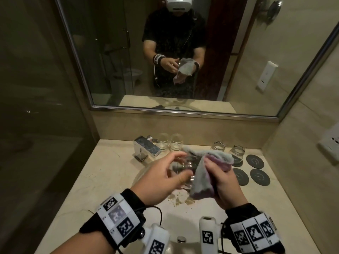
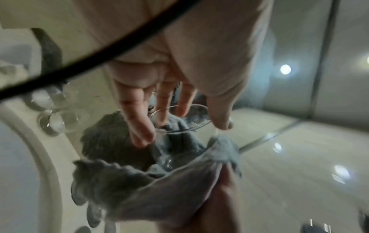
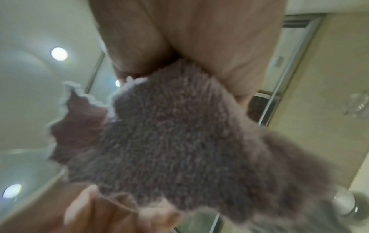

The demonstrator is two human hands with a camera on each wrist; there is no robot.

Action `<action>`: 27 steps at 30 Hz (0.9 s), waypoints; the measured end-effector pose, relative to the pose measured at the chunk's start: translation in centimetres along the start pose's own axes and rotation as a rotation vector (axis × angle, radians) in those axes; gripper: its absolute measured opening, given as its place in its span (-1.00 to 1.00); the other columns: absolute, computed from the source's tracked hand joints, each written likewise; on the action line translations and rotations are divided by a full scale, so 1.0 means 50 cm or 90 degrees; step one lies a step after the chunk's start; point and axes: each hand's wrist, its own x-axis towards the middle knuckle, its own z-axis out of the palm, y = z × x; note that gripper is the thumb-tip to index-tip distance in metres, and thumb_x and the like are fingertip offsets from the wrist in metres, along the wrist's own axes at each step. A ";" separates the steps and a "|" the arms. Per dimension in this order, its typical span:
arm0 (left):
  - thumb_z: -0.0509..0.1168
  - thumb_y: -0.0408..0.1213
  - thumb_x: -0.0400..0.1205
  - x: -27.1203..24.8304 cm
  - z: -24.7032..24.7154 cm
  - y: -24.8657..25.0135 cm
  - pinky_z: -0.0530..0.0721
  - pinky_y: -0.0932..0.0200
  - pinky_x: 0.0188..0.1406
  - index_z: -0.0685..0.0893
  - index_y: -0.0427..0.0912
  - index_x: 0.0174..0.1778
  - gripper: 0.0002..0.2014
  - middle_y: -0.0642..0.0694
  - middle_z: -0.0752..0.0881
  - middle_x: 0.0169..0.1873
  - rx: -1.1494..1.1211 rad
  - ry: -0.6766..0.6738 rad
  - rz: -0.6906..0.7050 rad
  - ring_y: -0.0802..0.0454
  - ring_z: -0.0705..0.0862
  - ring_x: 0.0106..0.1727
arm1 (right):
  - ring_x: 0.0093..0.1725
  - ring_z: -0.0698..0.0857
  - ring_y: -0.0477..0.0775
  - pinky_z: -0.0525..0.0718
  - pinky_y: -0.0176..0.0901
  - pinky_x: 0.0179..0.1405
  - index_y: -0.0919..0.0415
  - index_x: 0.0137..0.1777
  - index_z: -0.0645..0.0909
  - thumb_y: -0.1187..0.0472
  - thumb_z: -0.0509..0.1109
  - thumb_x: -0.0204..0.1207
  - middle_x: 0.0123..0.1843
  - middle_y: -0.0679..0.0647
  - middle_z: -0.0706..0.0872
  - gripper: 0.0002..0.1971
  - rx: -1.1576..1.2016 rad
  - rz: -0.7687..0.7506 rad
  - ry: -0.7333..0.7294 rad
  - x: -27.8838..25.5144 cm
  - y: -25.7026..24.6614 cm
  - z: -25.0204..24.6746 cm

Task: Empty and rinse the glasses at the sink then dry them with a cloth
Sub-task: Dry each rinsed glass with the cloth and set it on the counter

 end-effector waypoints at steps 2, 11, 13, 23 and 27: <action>0.47 0.06 0.51 -0.003 0.000 0.001 0.73 0.16 0.07 0.46 0.23 0.41 -0.45 0.28 0.51 0.33 0.164 -0.002 0.121 0.18 0.67 0.06 | 0.18 0.74 0.38 0.66 0.24 0.23 0.39 0.22 0.64 0.08 0.33 0.54 0.15 0.38 0.76 -0.60 0.025 0.091 -0.014 0.006 -0.004 0.003; 0.49 0.31 0.36 0.006 -0.001 -0.004 0.80 -0.16 -0.02 0.54 0.18 0.33 -0.35 0.08 0.63 0.25 -0.114 -0.003 -0.074 -0.16 0.80 -0.17 | 0.10 0.75 0.40 0.70 0.28 0.14 0.31 0.08 0.72 0.16 0.43 0.47 0.08 0.38 0.78 -0.73 0.013 0.000 0.047 -0.005 0.008 0.019; 0.49 0.00 0.52 -0.004 0.001 -0.002 0.75 0.07 0.13 0.47 0.35 0.36 -0.48 0.32 0.53 0.31 0.073 -0.020 0.063 0.11 0.72 0.02 | 0.13 0.73 0.43 0.72 0.25 0.12 0.44 0.17 0.66 0.09 0.35 0.51 0.11 0.45 0.75 -0.59 0.053 0.092 0.049 0.003 0.006 0.015; 0.49 0.11 0.48 0.007 -0.013 0.007 0.76 -0.13 0.14 0.46 0.23 0.45 -0.38 0.14 0.58 0.37 0.000 -0.013 -0.007 -0.02 0.79 0.04 | 0.15 0.74 0.39 0.68 0.30 0.18 0.39 0.20 0.67 0.06 0.37 0.47 0.15 0.40 0.75 -0.56 0.057 0.030 0.070 0.010 0.016 0.023; 0.47 0.04 0.51 0.006 -0.018 0.003 0.61 0.15 0.33 0.35 0.36 0.51 -0.33 0.35 0.38 0.53 0.219 -0.044 0.125 0.31 0.57 0.31 | 0.22 0.67 0.43 0.57 0.34 0.34 0.44 0.23 0.65 0.02 0.19 0.63 0.21 0.46 0.70 -0.53 0.120 0.162 0.090 0.023 0.017 0.022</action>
